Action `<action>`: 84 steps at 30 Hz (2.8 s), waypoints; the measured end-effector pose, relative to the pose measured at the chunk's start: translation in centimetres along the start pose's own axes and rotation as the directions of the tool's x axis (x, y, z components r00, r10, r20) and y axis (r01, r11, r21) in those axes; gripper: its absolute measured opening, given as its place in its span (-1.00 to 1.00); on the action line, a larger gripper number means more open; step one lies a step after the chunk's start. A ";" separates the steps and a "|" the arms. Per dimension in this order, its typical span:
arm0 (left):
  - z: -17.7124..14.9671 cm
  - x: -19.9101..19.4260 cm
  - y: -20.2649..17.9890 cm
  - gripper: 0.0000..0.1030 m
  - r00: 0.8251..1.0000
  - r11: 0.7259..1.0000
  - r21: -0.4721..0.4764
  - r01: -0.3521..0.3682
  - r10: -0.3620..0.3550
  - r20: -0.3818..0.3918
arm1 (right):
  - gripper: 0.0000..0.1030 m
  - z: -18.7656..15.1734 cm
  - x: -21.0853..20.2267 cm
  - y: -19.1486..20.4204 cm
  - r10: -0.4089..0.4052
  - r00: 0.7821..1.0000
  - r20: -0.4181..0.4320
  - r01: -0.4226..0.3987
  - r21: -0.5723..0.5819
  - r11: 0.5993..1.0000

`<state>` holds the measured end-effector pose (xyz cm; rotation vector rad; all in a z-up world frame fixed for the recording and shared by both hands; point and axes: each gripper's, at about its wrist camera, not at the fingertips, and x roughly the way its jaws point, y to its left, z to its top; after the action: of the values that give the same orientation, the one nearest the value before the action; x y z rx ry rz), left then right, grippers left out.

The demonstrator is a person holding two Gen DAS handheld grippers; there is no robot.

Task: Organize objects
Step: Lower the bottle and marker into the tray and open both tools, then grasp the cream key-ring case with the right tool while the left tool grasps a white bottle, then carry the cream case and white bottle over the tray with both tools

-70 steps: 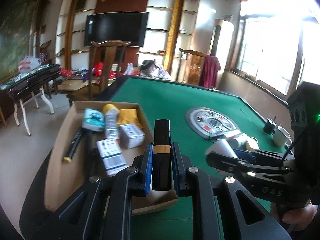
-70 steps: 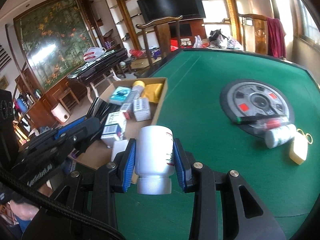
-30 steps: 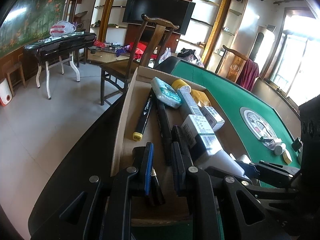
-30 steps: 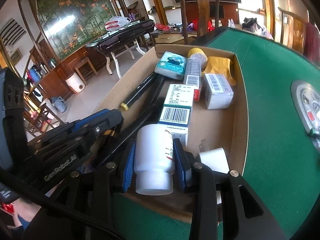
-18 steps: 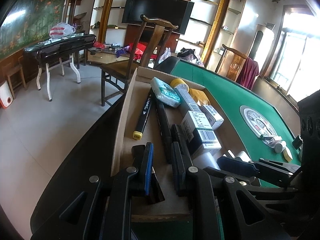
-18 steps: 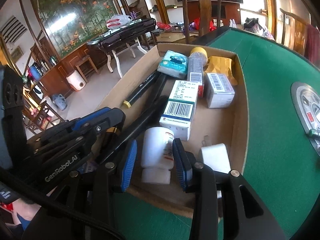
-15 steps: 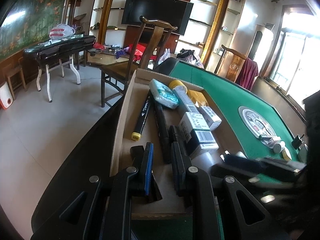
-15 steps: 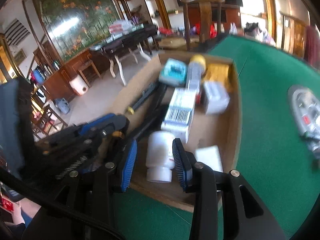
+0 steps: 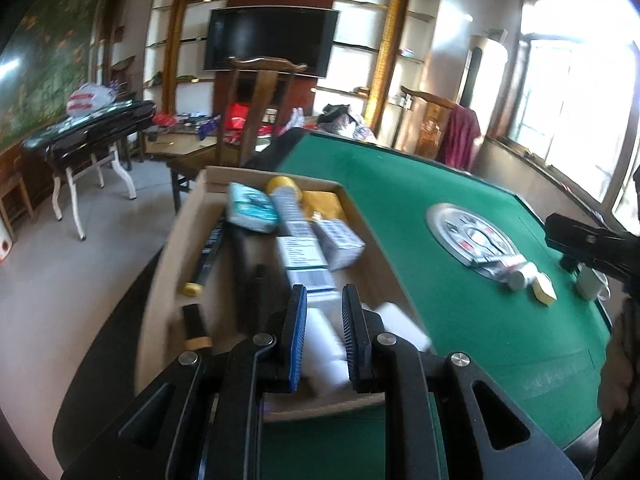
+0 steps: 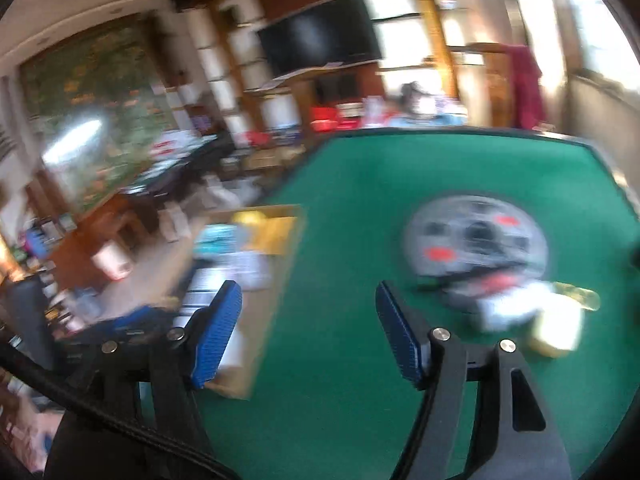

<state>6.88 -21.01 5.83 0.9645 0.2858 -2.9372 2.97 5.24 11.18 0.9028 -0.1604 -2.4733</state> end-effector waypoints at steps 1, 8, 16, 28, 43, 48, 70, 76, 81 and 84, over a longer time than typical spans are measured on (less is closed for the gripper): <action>0.0 0.1 -0.7 -0.71 1.000 1.000 0.013 0.004 -0.004 -0.004 | 0.34 0.1 -0.4 -1.7 -0.041 0.999 -0.002 0.041 0.025 0.999; -0.5 1.2 -7.3 -0.71 0.996 0.989 0.119 0.082 -0.076 -0.054 | 0.34 -0.3 -0.3 -14.2 -0.299 0.931 -0.208 0.346 0.244 0.906; -1.9 2.0 -12.8 -0.71 0.987 0.967 0.216 0.136 -0.113 -0.114 | 0.34 -1.2 2.8 -18.1 -0.316 0.899 -0.303 0.402 0.285 0.870; -1.7 3.1 -17.3 -0.14 0.971 0.928 0.311 0.206 -0.154 -0.184 | -0.12 -1.4 4.3 -19.4 -0.352 0.889 -0.292 0.420 0.219 0.880; 2.0 12.2 -30.8 -0.15 0.924 0.750 0.564 0.345 -0.166 -0.345 | -0.13 -1.2 1.8 -23.3 -0.244 0.949 -0.198 0.300 0.340 0.891; 1.5 14.7 -32.4 -0.19 0.913 0.726 0.590 0.353 -0.131 -0.386 | -0.13 -1.1 1.4 -23.7 -0.222 0.956 -0.191 0.280 0.379 0.882; 1.0 19.7 -35.2 -0.44 0.901 0.799 0.494 0.342 -0.130 -0.413 | -0.13 -1.4 1.1 -24.5 -0.237 0.951 -0.200 0.300 0.409 0.862; 0.2 18.3 -33.8 -0.44 0.925 0.852 0.440 0.285 -0.123 -0.360 | -0.13 -1.4 0.7 -24.5 -0.240 0.952 -0.189 0.298 0.409 0.862; -1.2 14.3 -31.2 -0.44 0.951 0.886 0.404 0.227 -0.113 -0.287 | -0.13 -1.3 0.7 -23.9 -0.241 0.953 -0.183 0.295 0.392 0.871; -1.5 11.3 -29.0 -0.44 0.966 0.909 0.365 0.199 -0.120 -0.227 | -0.13 -1.2 0.6 -23.2 -0.224 0.960 -0.166 0.271 0.377 0.886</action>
<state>-4.03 7.97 2.62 1.3472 -0.2368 -3.1151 -6.30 25.20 3.57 1.3079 -0.5548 -2.6617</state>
